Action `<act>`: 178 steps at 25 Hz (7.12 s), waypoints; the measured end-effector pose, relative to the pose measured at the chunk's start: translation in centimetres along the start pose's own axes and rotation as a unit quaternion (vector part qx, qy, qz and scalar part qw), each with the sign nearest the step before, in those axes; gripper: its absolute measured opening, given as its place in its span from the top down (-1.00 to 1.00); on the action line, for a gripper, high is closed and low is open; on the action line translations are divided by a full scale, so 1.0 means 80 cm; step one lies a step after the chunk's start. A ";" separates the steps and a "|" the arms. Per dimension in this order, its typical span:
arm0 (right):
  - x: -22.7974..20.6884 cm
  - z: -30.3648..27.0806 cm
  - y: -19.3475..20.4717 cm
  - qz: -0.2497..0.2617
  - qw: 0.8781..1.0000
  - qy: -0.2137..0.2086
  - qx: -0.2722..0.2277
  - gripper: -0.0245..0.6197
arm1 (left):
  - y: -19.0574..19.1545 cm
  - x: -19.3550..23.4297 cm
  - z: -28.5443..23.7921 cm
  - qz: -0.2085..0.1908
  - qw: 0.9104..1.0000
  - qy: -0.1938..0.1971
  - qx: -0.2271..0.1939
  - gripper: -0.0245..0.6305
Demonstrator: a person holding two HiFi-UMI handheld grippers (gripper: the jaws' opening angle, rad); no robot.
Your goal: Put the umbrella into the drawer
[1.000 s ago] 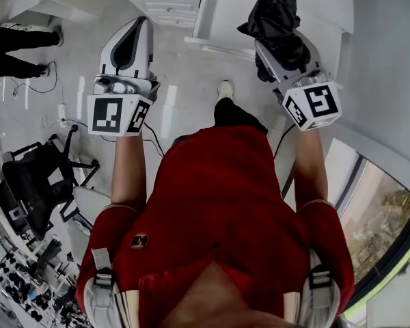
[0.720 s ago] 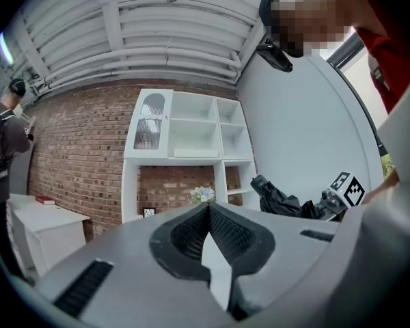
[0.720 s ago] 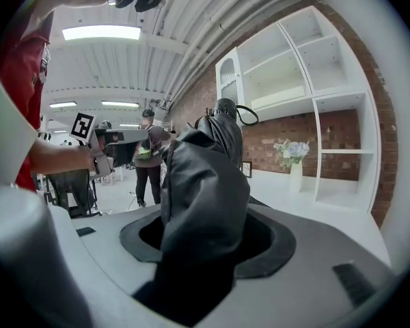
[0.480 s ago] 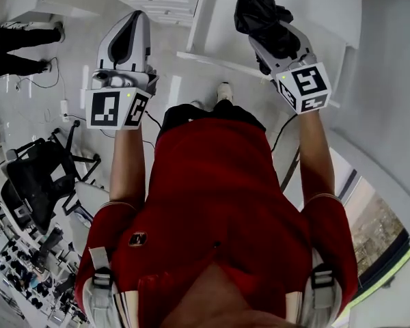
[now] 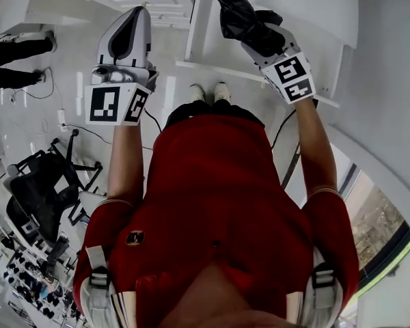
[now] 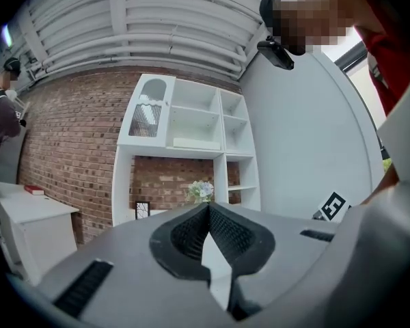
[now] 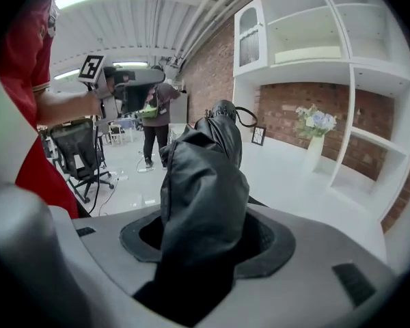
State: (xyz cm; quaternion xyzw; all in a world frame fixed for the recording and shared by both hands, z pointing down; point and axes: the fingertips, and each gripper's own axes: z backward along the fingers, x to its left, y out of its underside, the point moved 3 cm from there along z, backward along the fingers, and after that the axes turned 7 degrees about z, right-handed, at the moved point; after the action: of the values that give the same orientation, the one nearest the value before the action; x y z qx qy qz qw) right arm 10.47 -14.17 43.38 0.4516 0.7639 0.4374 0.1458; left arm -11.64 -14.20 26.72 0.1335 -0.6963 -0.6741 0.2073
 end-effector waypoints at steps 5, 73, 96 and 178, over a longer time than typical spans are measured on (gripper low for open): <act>0.002 -0.034 0.022 0.030 0.998 -0.018 0.051 0.14 | 0.008 0.026 -0.008 0.008 1.000 0.001 0.008 0.91; 0.009 -0.195 0.169 -0.266 0.908 0.067 0.316 0.17 | 0.043 0.125 -0.010 0.032 0.998 -0.030 0.047 0.91; 0.011 -0.197 0.177 -0.283 0.899 0.030 0.332 -0.01 | 0.046 0.112 -0.010 0.031 0.998 -0.010 0.055 0.91; 0.023 0.108 -0.185 -0.072 0.942 0.168 -0.282 0.93 | 0.016 -0.061 -0.010 0.016 0.988 0.150 0.014 0.91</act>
State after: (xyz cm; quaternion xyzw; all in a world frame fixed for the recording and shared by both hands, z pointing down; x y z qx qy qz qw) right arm 6.43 -11.13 26.89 0.2557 0.6529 0.6930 0.1675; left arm -6.83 -12.54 27.46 0.2244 -0.6691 -0.6329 0.3183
